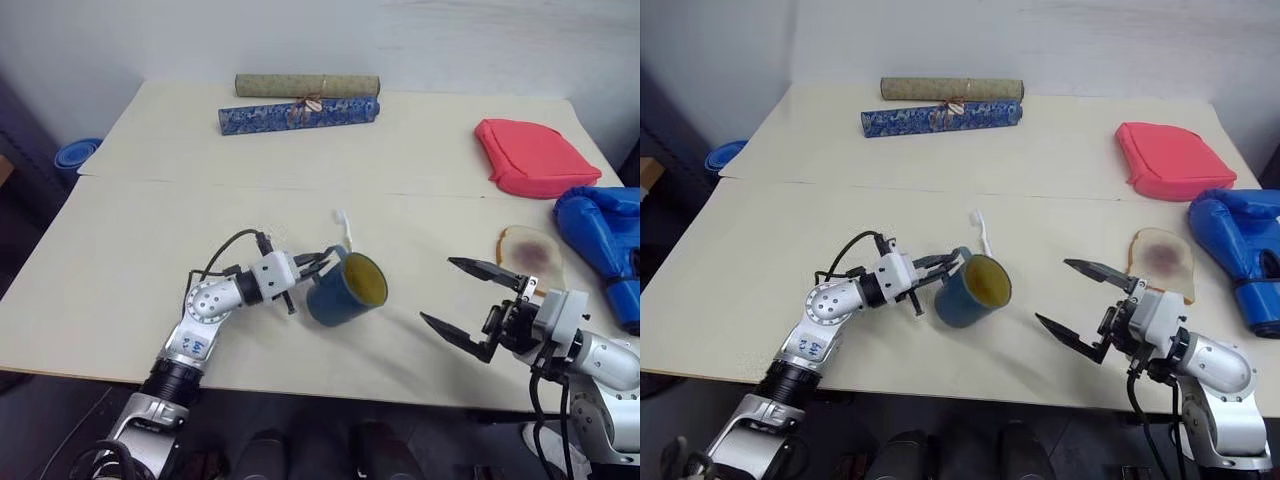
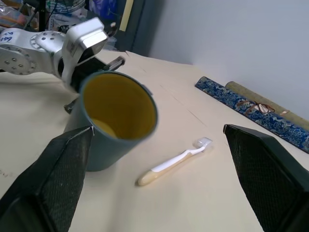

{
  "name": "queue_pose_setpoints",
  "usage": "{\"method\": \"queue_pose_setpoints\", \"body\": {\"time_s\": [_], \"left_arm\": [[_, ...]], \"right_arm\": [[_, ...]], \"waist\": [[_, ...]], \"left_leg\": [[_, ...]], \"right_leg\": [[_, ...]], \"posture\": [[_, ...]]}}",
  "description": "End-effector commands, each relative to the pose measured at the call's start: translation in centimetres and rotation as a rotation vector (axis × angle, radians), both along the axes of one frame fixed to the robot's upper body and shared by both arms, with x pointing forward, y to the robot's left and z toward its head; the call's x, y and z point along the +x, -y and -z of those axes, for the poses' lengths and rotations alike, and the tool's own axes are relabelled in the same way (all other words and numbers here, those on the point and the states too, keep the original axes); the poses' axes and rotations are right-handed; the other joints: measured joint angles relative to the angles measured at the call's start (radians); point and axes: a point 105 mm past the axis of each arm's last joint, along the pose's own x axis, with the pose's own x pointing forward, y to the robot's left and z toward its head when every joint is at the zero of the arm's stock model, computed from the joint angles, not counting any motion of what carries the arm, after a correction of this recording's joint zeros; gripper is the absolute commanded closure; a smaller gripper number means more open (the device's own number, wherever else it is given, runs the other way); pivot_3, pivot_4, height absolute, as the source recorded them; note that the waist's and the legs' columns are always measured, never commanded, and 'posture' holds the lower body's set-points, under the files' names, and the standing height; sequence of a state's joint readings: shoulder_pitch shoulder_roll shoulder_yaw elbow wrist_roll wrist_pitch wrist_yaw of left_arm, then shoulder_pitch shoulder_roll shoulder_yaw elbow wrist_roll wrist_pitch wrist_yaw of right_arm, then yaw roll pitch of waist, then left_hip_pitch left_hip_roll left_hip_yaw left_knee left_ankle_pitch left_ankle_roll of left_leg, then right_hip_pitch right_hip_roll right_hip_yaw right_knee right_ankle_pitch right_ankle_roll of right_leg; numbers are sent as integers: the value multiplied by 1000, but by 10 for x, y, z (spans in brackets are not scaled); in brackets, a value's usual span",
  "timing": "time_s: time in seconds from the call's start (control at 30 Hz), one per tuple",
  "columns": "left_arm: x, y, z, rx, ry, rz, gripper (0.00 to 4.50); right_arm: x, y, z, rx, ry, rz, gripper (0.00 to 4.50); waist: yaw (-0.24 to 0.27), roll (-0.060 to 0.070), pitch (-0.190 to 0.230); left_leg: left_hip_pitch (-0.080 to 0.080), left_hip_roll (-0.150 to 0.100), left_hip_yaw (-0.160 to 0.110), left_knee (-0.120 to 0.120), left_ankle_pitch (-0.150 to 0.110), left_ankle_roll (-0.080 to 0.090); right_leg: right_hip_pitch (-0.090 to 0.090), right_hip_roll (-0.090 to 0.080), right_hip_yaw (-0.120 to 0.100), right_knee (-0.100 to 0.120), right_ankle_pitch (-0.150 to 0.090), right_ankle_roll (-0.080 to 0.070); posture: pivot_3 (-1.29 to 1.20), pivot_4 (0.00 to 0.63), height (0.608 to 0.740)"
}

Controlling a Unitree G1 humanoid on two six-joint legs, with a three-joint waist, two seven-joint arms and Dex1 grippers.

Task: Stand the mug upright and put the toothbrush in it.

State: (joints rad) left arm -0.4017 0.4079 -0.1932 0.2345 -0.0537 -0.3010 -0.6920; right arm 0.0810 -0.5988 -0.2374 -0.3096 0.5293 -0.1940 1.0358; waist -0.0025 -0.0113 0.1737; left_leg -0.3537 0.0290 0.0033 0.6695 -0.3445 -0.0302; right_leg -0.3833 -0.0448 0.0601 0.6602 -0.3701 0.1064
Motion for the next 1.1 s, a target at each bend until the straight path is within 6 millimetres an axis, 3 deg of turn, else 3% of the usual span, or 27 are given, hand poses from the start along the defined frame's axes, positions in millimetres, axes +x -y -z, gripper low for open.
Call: {"method": "queue_pose_setpoints", "body": {"time_s": [0.03, 0.2, 0.3, 0.37, 0.5, 0.6, 0.7, 0.87, 1.0, 1.1], "left_arm": [[3, -7, -11, -18, 27, -26, 2627], [8, -23, -17, -30, 5, -64, 1117], [5, -41, -23, -51, -37, -80, 137], [-3, -52, -26, -71, -89, -60, 11], [-39, -98, -22, -41, -330, 19, 11], [-57, -125, -23, -56, -476, 16, 11], [-66, -137, -33, -79, -518, 5, 11], [-70, -132, -46, -150, -521, 11, 11], [-71, -126, -52, -187, -502, 29, 11], [-72, -122, -54, -184, -483, 44, 11]], "right_arm": [[-3, -1, -13, -6, 54, 0, 0], [-3, 0, -13, -4, 47, 11, 0], [-2, 13, -9, 11, -7, 66, 0], [-2, 25, -5, 9, -61, 96, 0], [-7, 62, 16, -62, -249, 187, 0], [-2, 66, 16, -115, -277, 199, 0], [26, 55, 13, -140, -385, 271, 0], [64, 15, 2, -156, -493, 235, 0], [102, -10, 7, -244, -624, 302, 0], [127, -42, -4, -223, -686, 284, 0]], "waist": [[1, 0, 0], [1, 0, 0], [-1, 0, 0], [-2, 0, 0], [-7, 0, 0], [-21, 0, 1], [-30, 1, 1], [-35, 1, 1], [-35, 1, 1], [-37, 1, 1]], "left_leg": [[0, 0, 0, 0, 0, 0], [0, 0, 0, 1, -1, 1], [0, 0, 0, 0, -1, 1], [0, 0, 0, -1, -1, 1], [0, 1, 0, -3, -1, 1], [0, 1, 0, -4, -2, 4], [2, 0, -2, -3, -3, 7], [0, 1, -6, -5, -1, 4], [-14, 0, -6, -3, 2, -2], [-20, 0, -4, -1, 2, -2]], "right_leg": [[0, 0, 0, 0, 0, 0], [0, -1, 0, 0, 0, 0], [0, 0, 0, 0, 0, 0], [0, 0, 0, 0, 0, 0], [0, -1, 0, -1, 0, 0], [0, -1, 0, -2, 0, -1], [2, -3, -1, -2, 0, -1], [0, -3, -4, -1, 0, -2], [-14, -3, -4, 2, 0, -2], [-22, -3, -3, 3, 0, -3]], "posture": [[0, 150, 740], [0, 150, 740], [0, 150, 740], [0, 150, 740], [0, 150, 740], [0, 150, 740], [0, 150, 740], [0, 150, 740], [0, 150, 740], [0, 150, 740]]}}
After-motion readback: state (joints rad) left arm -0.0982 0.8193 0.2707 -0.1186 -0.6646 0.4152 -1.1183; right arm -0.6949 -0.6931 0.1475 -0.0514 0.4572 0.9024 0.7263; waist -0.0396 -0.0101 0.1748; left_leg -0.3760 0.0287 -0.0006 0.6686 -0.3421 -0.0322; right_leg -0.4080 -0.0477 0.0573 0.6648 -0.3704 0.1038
